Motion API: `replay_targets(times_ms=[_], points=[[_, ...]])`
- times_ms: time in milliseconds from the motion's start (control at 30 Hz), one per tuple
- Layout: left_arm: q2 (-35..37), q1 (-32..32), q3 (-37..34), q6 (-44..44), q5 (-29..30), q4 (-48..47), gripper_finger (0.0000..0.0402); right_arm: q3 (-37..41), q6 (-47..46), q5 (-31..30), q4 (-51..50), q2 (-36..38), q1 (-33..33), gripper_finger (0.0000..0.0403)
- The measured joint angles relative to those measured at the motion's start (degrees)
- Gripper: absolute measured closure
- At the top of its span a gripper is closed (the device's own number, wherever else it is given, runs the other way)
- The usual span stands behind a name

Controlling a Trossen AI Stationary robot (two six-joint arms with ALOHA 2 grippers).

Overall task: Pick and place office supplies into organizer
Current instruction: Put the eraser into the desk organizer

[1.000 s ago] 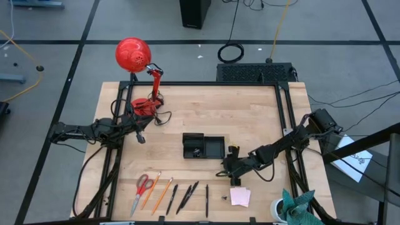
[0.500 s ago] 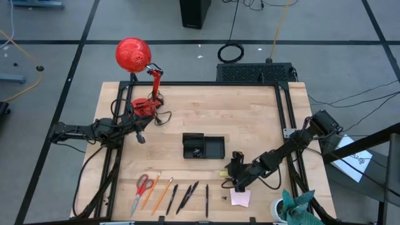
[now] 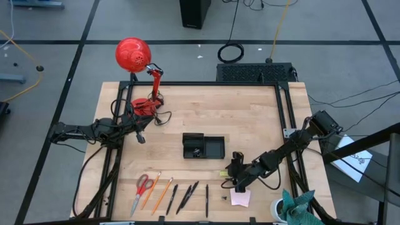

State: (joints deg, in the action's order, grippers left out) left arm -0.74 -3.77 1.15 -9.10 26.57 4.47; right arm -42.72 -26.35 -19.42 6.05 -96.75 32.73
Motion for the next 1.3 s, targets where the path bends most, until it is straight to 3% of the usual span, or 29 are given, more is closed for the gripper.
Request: replay_targets(times_ms=[500, 767, 1300], points=[[-0.01, -0.02, 0.00, 0.17, 0.00, 0.00, 0.0355, 2.85, -2.12, -0.06, 0.68, 0.07, 0.02, 0.0196], [0.01, -0.02, 0.00, 0.13, 0.00, 0.00, 0.0355, 6.14, -1.86, -0.10, 7.53, 0.09, 0.02, 0.0203], [0.01, -0.02, 0.00, -0.04, 0.48, 0.01, 0.0355, 6.59, 0.15, -0.28, 8.99, 0.04, -0.04, 0.0333]])
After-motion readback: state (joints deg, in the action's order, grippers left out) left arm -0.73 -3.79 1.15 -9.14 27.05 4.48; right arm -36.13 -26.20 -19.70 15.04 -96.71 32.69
